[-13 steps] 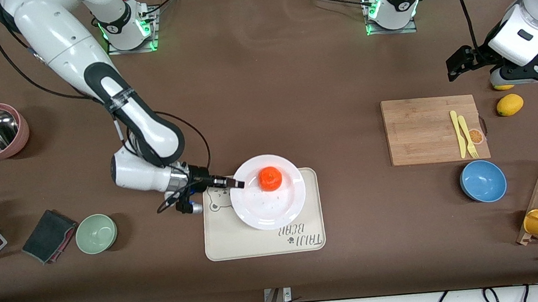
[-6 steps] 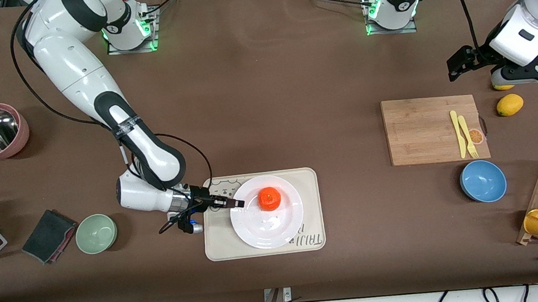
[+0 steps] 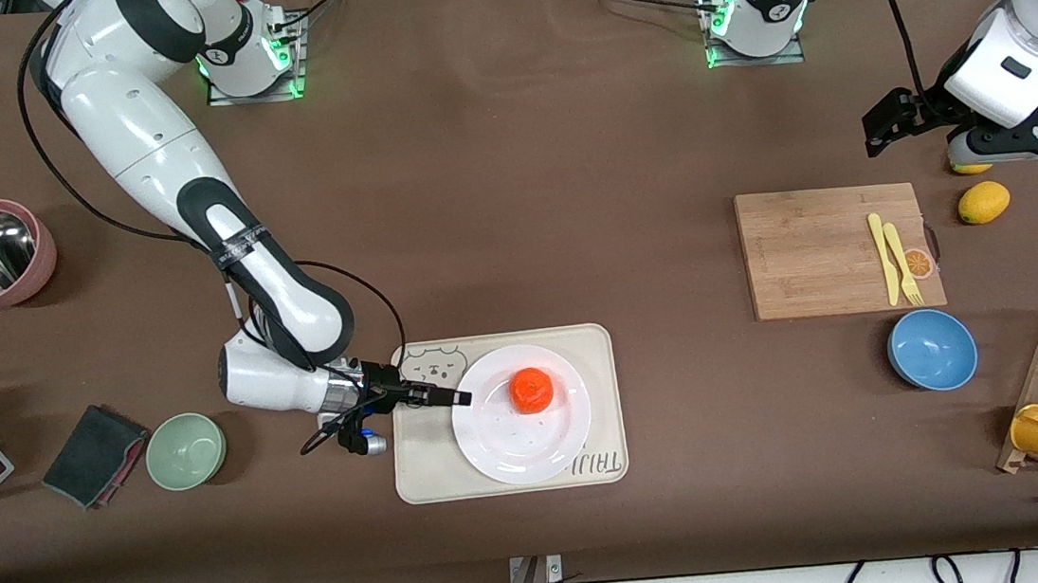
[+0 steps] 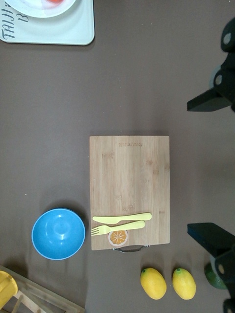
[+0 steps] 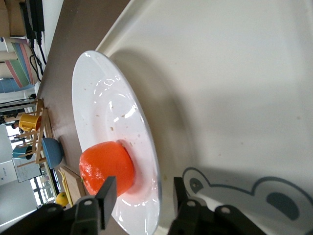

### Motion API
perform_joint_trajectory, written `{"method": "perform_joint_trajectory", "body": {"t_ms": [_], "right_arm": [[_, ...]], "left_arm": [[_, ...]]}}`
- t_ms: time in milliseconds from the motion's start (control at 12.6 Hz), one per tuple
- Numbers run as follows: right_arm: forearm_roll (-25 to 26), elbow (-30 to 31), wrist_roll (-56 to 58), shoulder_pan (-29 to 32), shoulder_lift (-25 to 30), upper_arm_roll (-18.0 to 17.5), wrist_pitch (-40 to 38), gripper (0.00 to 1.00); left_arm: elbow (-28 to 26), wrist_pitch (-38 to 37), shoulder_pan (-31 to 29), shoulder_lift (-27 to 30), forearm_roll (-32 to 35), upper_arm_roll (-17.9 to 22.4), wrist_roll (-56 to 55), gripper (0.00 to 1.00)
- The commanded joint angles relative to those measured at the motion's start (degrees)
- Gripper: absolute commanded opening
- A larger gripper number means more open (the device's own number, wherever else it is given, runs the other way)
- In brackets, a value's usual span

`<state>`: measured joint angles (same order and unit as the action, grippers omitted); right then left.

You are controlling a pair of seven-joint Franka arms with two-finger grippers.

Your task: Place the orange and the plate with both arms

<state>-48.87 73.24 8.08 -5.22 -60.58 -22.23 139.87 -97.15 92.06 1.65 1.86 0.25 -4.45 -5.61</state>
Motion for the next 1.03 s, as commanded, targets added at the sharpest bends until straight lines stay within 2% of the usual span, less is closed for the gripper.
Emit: {"method": "perform_joint_trajectory", "body": {"t_ms": [0,238,397,715,953], "right_arm": [[4.7,4.7,-1.1,1.0,4.2,-0.1,-2.6,1.0],[9.0,15.8,-1.6,1.0,16.2,3.7,-7.6,1.0],[13.4,20.0,-1.7,1.0,24.6,6.7,-15.6,1.0],[32.7,31.0,-5.1,0.9,46.5,10.7,-30.1,1.0],[41.7,30.6,-8.6,1.0,58.7,12.9,-41.8,1.0]], "left_arm": [[1.3,-1.1,-0.2,-0.3,-1.6,0.2,1.2,1.0],[1.3,-1.1,-0.6,-0.3,-1.6,0.3,1.4,1.0],[1.1,-1.1,-1.0,-0.3,-1.5,0.3,1.4,1.0],[1.2,-1.1,-0.9,-0.4,-1.6,0.3,1.4,1.0],[1.2,-1.1,-0.9,-0.4,-1.6,0.3,1.2,1.0]]}}
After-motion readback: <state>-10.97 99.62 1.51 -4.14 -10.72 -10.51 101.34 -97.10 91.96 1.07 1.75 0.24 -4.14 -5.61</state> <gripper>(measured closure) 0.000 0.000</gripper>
